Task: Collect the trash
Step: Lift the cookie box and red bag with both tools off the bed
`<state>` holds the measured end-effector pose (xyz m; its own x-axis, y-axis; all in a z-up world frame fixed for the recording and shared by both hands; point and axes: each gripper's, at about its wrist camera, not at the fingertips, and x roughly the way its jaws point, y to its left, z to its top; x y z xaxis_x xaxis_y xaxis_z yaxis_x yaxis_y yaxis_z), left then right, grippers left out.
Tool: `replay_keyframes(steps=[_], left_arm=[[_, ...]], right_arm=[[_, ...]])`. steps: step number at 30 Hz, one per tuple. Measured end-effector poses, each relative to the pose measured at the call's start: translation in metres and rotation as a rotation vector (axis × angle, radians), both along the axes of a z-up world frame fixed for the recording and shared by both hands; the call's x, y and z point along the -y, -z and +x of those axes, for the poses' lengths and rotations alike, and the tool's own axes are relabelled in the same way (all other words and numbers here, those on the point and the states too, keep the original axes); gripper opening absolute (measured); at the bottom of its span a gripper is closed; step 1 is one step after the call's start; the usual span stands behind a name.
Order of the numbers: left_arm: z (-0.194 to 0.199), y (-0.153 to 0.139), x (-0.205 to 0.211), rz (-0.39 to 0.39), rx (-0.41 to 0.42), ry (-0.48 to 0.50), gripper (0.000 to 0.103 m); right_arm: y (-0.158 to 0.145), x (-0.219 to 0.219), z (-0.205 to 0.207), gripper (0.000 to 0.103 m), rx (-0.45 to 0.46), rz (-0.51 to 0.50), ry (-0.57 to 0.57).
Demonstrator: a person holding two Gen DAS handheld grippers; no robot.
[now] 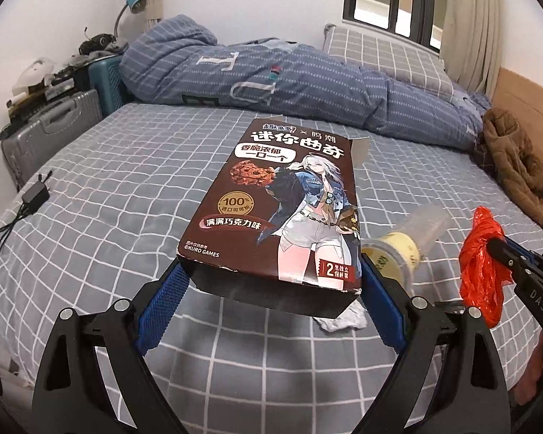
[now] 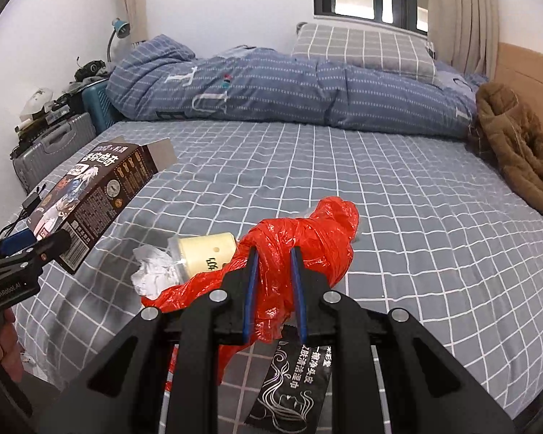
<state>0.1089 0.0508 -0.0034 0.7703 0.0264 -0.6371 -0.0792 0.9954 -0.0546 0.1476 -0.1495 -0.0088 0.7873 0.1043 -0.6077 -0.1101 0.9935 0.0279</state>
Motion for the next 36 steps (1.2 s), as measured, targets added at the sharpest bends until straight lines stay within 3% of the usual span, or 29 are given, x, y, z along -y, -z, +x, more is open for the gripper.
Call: replay_keyframes(steps=[11,36], left_arm=[[-0.032,-0.009,0.009,-0.008,0.004,0.002,0.089],[-0.108,0.004,0.019,-0.017,-0.034,0.007,0.089]], right_arm=[[-0.01,-0.004,-0.033,0.017,0.013,-0.021,-0.01],[-0.018,-0.013,-0.105,0.017,0.023,-0.013,-0.013]])
